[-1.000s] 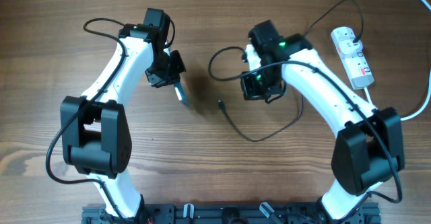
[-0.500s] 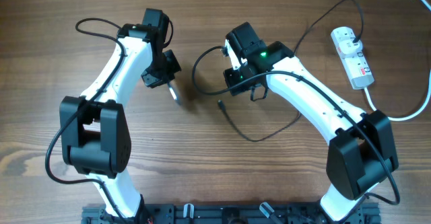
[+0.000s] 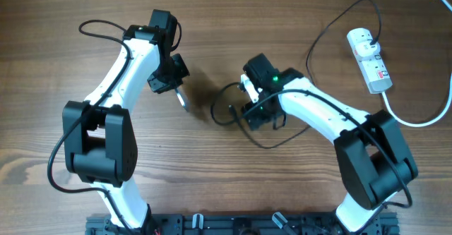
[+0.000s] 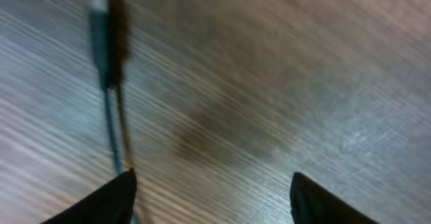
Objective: Plug charger to phone and switch on socket
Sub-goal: 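Move the right gripper over the black cable's USB-C plug, then lower the right gripper and close it on the USB-C plug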
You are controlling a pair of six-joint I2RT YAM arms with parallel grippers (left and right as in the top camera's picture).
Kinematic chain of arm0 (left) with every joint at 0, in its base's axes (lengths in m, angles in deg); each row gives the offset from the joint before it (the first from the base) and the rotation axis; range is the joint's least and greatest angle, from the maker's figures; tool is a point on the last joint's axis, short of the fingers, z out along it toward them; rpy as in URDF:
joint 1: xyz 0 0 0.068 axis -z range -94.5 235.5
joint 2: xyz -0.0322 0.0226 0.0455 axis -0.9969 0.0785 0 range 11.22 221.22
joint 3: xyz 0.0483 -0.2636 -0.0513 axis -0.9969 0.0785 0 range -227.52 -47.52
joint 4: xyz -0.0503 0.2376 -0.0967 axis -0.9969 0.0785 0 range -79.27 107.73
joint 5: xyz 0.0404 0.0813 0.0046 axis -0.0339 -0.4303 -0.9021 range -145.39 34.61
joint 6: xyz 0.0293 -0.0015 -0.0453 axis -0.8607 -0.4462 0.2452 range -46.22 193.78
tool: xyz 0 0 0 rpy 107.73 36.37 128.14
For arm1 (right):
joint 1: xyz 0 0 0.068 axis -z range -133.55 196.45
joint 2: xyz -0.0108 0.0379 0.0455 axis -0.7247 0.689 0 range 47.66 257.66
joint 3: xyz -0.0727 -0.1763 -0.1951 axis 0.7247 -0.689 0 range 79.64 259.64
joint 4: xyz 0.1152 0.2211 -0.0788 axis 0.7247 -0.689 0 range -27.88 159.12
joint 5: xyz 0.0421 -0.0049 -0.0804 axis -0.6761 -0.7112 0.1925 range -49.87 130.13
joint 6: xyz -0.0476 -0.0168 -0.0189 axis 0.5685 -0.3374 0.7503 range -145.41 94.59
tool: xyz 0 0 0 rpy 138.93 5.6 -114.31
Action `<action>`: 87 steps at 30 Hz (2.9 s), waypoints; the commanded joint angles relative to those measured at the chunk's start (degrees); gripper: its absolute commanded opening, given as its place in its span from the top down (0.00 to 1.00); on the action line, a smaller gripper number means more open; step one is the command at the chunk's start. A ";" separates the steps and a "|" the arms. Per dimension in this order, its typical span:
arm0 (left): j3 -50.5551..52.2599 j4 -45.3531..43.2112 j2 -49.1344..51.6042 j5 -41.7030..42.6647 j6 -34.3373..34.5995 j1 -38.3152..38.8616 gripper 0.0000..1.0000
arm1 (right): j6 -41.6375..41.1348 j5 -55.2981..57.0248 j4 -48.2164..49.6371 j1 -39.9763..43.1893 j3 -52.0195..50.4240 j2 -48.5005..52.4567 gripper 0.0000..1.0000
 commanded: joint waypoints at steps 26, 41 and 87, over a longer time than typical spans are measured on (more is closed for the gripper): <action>0.17 -0.76 -1.88 -0.92 1.40 -0.39 0.96 | 0.11 7.43 3.10 -8.98 -1.88 0.13 0.16; 0.17 -0.63 -1.88 -0.92 1.42 -0.39 0.96 | -0.61 21.51 10.71 -3.34 -9.03 0.13 0.15; 0.17 -0.83 -1.88 -0.28 1.40 -0.35 0.96 | -5.88 12.96 26.62 2.34 -9.05 0.13 0.67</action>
